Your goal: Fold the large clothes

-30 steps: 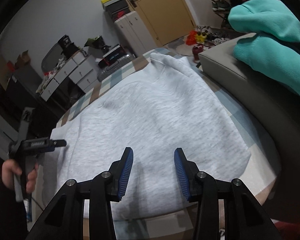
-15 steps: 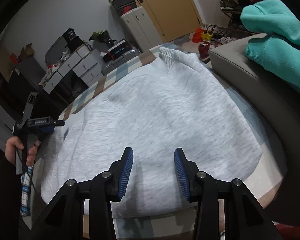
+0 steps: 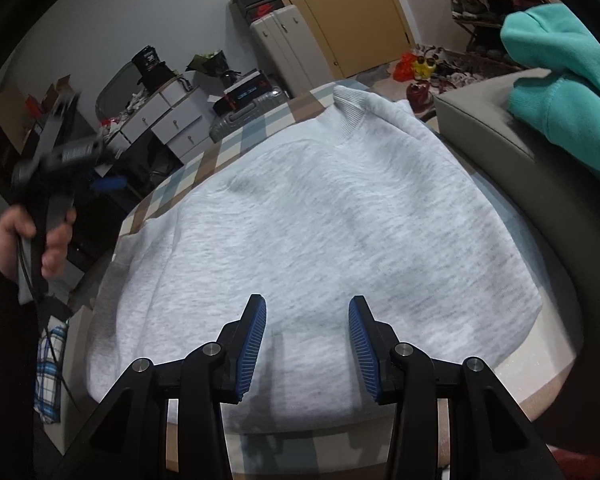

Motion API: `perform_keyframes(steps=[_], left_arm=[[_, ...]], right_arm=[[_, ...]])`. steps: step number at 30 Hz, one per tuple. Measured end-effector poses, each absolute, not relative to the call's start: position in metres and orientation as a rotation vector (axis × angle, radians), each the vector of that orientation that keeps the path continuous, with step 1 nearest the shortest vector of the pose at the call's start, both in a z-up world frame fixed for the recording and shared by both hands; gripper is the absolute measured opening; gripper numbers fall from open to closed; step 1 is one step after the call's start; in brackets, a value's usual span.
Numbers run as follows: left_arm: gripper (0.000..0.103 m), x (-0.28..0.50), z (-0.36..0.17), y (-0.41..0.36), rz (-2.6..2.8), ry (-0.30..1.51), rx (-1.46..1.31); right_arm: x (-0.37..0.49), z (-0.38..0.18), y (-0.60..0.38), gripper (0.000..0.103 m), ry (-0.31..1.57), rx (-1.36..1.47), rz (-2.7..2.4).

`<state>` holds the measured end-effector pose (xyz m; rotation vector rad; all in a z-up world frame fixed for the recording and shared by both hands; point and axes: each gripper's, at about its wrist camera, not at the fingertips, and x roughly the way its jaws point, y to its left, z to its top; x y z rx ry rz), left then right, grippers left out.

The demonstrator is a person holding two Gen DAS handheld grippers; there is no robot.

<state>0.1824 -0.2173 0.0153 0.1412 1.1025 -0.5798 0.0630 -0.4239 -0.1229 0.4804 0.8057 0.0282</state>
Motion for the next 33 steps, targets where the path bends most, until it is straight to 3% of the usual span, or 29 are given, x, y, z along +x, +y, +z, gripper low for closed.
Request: perform_keyframes(steps=[5, 9, 13, 22, 28, 33], left_arm=[[0.087, 0.186, -0.019, -0.332, -0.698, 1.184, 0.302], [0.087, 0.196, -0.058, -0.359, -0.621, 1.275, 0.451], [0.099, 0.209, -0.086, -0.368, -0.509, 1.269, 0.48], [0.098, 0.192, -0.037, -0.419, -0.668, 1.124, 0.545], [0.098, 0.207, -0.085, -0.437, -0.667, 1.239, 0.58], [0.098, 0.215, -0.038, -0.405, -0.685, 1.266, 0.417]], right_arm=[[0.058, -0.122, -0.428, 0.045, 0.791, 0.477, 0.025], [0.058, -0.129, -0.442, 0.047, 0.804, 0.532, 0.015], [0.06, -0.134, -0.449, 0.047, 0.82, 0.561, 0.035], [0.059, -0.128, -0.437, 0.047, 0.801, 0.552, 0.088], [0.05, -0.133, -0.448, 0.047, 0.795, 0.582, 0.025], [0.052, -0.141, -0.458, 0.049, 0.81, 0.602, -0.002]])
